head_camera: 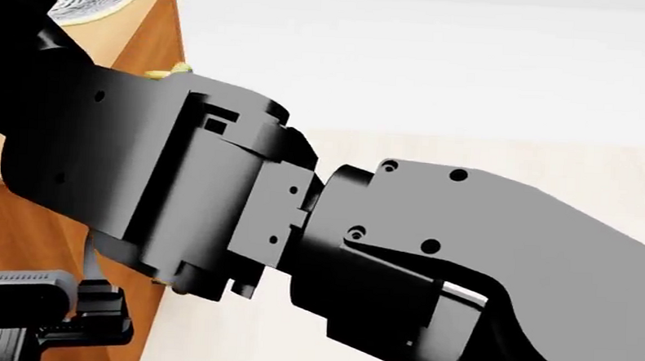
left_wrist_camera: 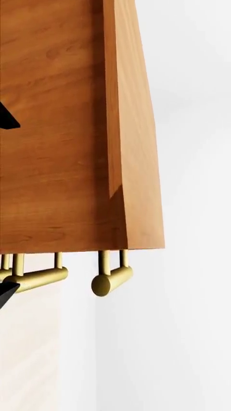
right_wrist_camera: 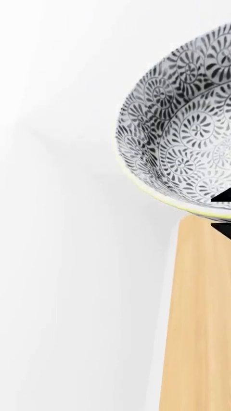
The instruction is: Close the top drawer of the cabinet and put the bowl on top of it.
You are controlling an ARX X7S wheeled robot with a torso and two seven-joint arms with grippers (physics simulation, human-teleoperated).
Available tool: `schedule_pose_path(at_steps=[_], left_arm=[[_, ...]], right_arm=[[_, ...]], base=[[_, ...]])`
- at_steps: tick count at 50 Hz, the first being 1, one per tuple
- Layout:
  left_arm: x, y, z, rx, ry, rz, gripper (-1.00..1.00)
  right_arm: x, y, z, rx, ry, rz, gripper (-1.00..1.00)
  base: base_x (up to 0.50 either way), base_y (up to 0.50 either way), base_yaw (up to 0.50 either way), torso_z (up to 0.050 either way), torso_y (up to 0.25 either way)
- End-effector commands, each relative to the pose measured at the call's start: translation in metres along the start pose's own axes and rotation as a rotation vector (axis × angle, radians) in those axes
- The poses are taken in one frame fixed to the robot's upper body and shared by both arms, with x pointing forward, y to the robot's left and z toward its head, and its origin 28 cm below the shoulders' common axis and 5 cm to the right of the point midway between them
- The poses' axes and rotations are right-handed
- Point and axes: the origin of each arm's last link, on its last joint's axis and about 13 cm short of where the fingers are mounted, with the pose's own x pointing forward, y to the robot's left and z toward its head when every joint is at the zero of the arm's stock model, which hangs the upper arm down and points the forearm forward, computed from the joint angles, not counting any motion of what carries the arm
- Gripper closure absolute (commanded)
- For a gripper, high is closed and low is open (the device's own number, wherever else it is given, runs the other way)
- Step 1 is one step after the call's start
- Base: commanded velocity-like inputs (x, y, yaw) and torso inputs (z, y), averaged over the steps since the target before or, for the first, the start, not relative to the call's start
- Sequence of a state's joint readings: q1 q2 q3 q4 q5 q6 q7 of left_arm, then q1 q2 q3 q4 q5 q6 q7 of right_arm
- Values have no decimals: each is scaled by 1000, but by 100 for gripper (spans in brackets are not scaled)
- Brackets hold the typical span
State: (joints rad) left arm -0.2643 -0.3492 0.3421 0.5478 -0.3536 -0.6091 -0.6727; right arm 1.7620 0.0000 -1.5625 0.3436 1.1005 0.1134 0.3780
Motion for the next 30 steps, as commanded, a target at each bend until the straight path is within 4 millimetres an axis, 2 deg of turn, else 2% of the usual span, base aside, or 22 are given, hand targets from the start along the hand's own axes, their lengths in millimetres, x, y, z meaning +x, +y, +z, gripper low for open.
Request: schedule_pose_path(at_steps=[1, 30], left_arm=[[1, 0, -1, -1, 2, 2, -100], [1, 2, -4, -9, 11, 9, -100]], right_arm=[[-1, 5, 5, -13, -33, 14, 100], [-5, 17, -14, -1, 2, 62, 100]], base=[[0, 0, 0, 0, 0], [0, 0, 0, 0, 0]])
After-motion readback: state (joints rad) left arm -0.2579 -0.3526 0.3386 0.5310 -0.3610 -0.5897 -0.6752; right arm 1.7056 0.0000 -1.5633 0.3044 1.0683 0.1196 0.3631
